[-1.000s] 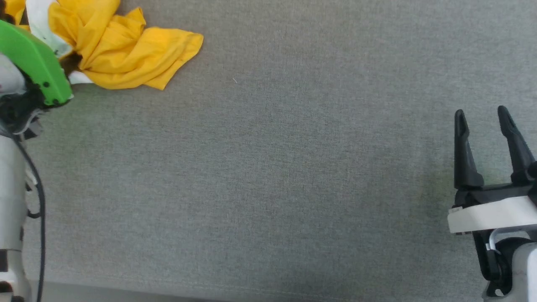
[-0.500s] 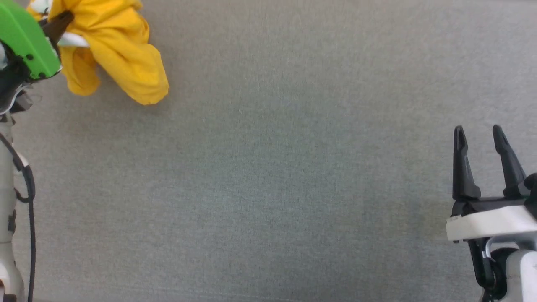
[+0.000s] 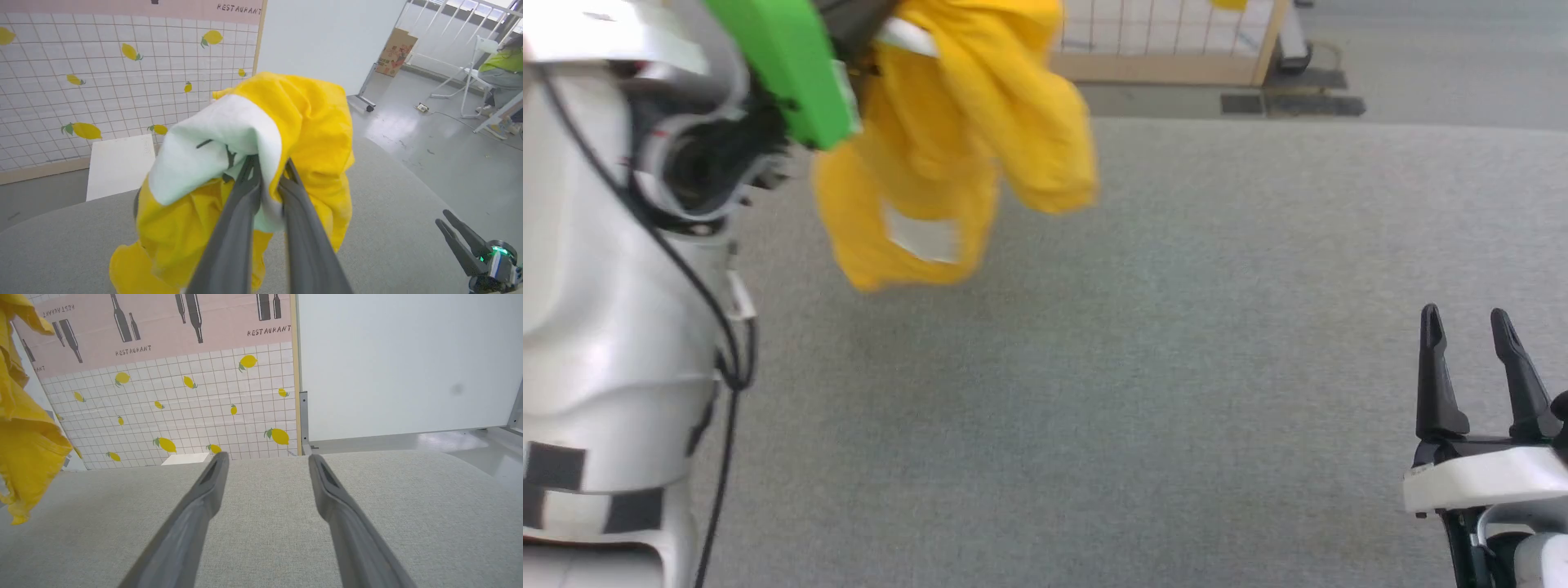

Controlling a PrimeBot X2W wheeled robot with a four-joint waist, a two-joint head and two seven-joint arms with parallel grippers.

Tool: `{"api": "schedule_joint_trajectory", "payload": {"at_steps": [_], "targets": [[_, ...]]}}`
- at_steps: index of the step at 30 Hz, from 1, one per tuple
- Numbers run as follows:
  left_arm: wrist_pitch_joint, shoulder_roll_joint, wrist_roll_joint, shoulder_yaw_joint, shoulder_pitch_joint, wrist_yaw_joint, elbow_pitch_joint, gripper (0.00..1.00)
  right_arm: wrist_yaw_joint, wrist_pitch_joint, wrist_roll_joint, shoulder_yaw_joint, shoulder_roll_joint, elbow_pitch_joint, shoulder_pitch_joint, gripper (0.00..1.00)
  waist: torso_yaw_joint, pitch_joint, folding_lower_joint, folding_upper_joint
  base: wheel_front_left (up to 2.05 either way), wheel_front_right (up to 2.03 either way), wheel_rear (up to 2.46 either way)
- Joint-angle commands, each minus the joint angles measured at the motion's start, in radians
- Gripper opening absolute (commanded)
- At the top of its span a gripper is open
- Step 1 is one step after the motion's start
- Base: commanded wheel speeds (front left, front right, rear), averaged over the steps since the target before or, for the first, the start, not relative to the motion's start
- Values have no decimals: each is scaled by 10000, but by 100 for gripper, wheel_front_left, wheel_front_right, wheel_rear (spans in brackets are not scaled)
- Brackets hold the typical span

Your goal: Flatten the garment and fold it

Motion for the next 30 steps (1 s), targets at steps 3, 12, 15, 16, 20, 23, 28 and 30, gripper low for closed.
{"api": "schedule_joint_trajectory", "payload": {"at_steps": [3, 12, 15, 16, 20, 23, 28, 30], "targets": [[-92, -646, -16, -980, 253, -70, -668, 0, -15, -138, 196, 51, 5, 101, 144, 100, -778, -569, 1, 0, 0, 0, 0], [-1200, -2034, 22, -1865, 1432, 41, -187, 0, -15, -269, 352, 103, 5, 218, -13, 100, -1344, -31, 1, 0, 0, 0, 0], [-1881, -2275, 327, -2238, 2030, 90, 578, 0, -15, -323, 394, 147, 5, 274, -139, 100, -1518, 252, 1, 0, 0, 0, 0], [-2093, -2346, 375, -2320, 2227, 138, 856, 0, -15, -343, 406, 155, 5, 296, -182, 100, -1561, 320, 1, 0, 0, 0, 0], [-2981, -2574, 477, -2636, 3025, 438, 2234, 0, -15, -413, 467, 195, 5, 391, -377, 100, -1755, 640, 1, 0, 0, 0, 0], [-3655, -2686, 276, -2909, 3571, 627, 3554, 0, -15, -474, 488, 234, 5, 510, -565, 100, -1903, 902, 1, 0, 0, 0, 0], [-4539, -2724, 216, -3296, 3606, 926, 4894, 38, -15, -501, 458, 241, 5, 607, -716, 100, -1893, 1124, 1, 0, 0, 0, 0], [-4919, -2727, 102, -3442, 3481, 931, 5126, 100, -15, -505, 445, 217, 5, 616, -756, 100, -1838, 1152, 1, 0, 0, 0, 0]]}}
